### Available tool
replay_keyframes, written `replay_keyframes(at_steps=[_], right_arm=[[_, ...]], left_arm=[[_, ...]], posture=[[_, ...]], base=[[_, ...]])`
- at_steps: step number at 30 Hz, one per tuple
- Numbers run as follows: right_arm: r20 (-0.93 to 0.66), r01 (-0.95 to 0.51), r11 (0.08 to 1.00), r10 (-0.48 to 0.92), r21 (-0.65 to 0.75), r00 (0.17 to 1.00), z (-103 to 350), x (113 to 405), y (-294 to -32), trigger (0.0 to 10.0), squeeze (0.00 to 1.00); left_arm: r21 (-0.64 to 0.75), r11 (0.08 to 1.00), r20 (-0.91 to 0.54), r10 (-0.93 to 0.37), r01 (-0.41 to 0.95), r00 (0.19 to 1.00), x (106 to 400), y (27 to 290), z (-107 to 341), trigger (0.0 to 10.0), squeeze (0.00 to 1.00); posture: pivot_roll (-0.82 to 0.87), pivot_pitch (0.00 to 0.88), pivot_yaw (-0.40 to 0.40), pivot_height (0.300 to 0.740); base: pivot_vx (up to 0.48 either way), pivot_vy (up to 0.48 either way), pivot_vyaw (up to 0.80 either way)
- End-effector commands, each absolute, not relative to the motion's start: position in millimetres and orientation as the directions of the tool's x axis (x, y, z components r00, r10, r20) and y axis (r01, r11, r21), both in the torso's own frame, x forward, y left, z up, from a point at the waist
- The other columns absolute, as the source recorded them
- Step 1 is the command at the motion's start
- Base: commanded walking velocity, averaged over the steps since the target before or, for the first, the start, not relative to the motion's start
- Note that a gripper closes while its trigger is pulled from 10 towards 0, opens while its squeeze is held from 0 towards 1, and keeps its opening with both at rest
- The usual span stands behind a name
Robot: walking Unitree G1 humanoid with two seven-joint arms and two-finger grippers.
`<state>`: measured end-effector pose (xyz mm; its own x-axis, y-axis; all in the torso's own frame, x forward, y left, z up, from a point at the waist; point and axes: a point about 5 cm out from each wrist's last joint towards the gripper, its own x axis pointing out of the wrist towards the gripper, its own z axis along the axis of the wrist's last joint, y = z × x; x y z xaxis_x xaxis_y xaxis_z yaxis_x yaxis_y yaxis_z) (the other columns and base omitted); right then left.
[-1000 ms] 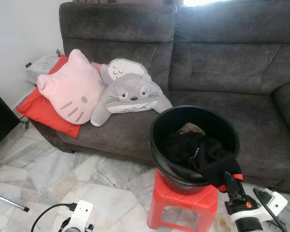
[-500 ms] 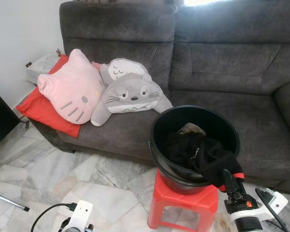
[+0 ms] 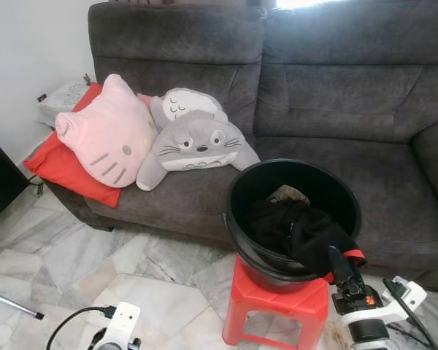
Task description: Hang hanger
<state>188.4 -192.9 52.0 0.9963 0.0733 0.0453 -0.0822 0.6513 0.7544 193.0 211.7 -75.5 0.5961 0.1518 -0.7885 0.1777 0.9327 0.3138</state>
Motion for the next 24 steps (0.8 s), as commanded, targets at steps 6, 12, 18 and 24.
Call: replay_keyframes(at_steps=[6,12,18,24], right_arm=[[0.007,-0.037,0.647,0.048,0.761,0.999,47,188,-191,10.0,0.0],[-0.019,-0.01,0.651,0.037,0.759,0.999,43,186,-193,10.0,0.0],[-0.024,-0.008,0.644,0.041,0.765,0.999,41,186,-192,0.0,0.0],[-0.026,-0.01,0.639,0.046,0.769,0.999,40,187,-190,0.0,0.0]], left_arm=[[0.328,0.927,-0.788,0.162,0.182,0.595,192,216,-75,10.0,0.0],[0.324,0.928,-0.789,0.159,0.182,0.594,192,216,-75,10.0,0.0],[0.324,0.928,-0.788,0.159,0.182,0.594,192,216,-75,10.0,0.0],[0.327,0.927,-0.787,0.16,0.182,0.596,193,216,-75,10.0,0.0]], posture=[[-0.28,0.0,0.109,0.74],[-0.28,0.0,0.109,0.74],[-0.28,0.0,0.11,0.74],[-0.28,0.0,0.11,0.74]], base=[[0.0,0.0,0.0],[0.0,0.0,0.0],[0.0,0.0,0.0],[0.0,0.0,0.0]])
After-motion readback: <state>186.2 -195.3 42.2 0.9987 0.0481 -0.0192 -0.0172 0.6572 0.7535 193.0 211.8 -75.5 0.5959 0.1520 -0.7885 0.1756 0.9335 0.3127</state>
